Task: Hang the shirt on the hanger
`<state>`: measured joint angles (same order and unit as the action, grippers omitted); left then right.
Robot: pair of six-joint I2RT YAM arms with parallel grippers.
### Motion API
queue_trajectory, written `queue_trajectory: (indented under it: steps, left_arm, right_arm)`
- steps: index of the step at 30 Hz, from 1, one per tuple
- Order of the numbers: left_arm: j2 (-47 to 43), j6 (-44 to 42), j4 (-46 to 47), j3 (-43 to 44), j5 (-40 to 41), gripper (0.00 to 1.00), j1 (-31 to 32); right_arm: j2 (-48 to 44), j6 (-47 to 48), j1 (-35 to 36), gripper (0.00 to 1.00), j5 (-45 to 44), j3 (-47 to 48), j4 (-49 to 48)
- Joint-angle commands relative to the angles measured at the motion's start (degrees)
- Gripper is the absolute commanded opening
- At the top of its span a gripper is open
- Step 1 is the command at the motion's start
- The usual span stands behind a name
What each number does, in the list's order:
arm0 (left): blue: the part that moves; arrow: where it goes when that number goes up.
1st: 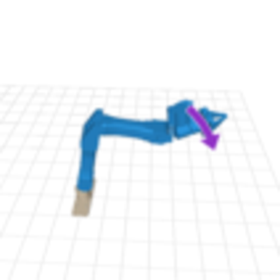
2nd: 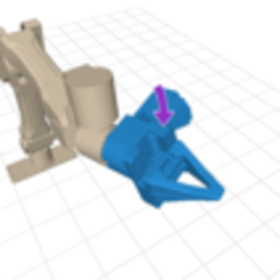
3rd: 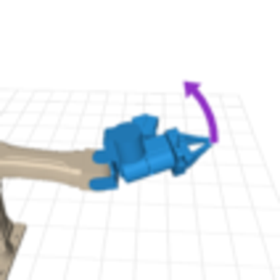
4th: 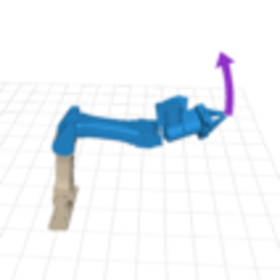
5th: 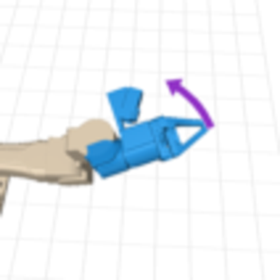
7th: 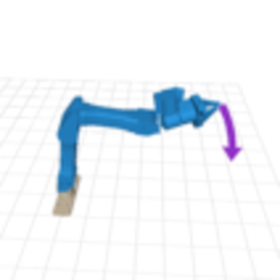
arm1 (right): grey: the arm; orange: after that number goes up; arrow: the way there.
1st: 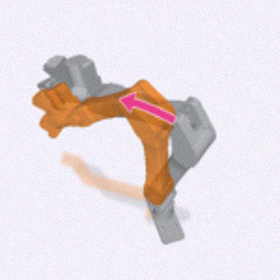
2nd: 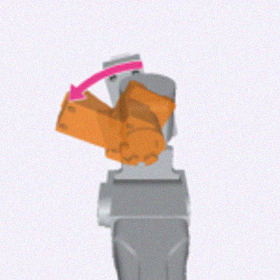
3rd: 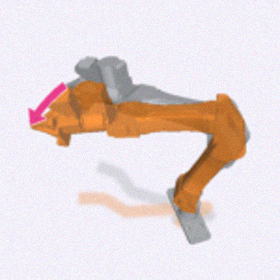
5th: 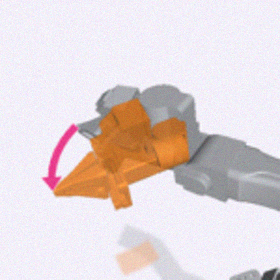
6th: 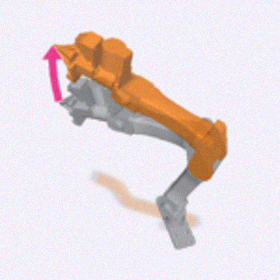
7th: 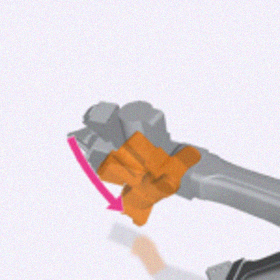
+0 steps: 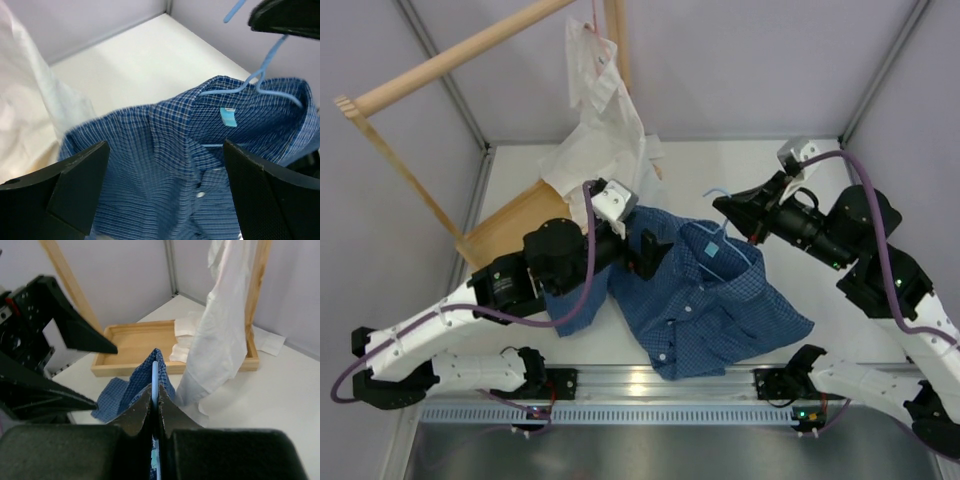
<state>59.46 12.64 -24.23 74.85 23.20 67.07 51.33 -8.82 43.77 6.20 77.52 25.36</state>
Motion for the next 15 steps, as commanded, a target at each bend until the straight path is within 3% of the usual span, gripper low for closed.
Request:
queue_trajectory:
  steps: [1, 3, 4, 7, 12, 15]
  left_arm:
    - [-3.2, -20.8, 1.5, 0.0, -11.4, 0.98, 0.1]
    - [-4.0, -26.3, 1.5, -2.2, -19.9, 0.96, 0.1]
    - [-4.3, -31.4, 1.4, -2.8, -29.7, 0.95, 0.1]
    - [-3.9, -36.3, 1.5, -2.6, -39.3, 0.9, 0.1]
    - [-0.8, -40.1, 0.8, 0.2, -43.9, 0.88, 0.1]
    - [1.9, -40.5, -1.6, 2.5, -46.4, 0.81, 0.1]
  right_arm:
    - [-4.0, 1.2, 0.6, 0.0, 8.3, 1.3, 1.1]
    - [-5.1, 2.0, 0.6, 0.0, 14.4, 1.7, 3.9]
    - [-5.7, 2.2, 0.6, 0.0, 16.1, 1.9, 4.7]
    - [-6.8, 3.8, 0.6, 0.0, 20.5, 3.4, 7.8]
    - [-5.8, 4.8, 0.6, 0.0, 25.1, 6.6, 12.4]
    - [-5.8, 4.7, 0.6, 0.0, 25.9, 7.5, 12.8]
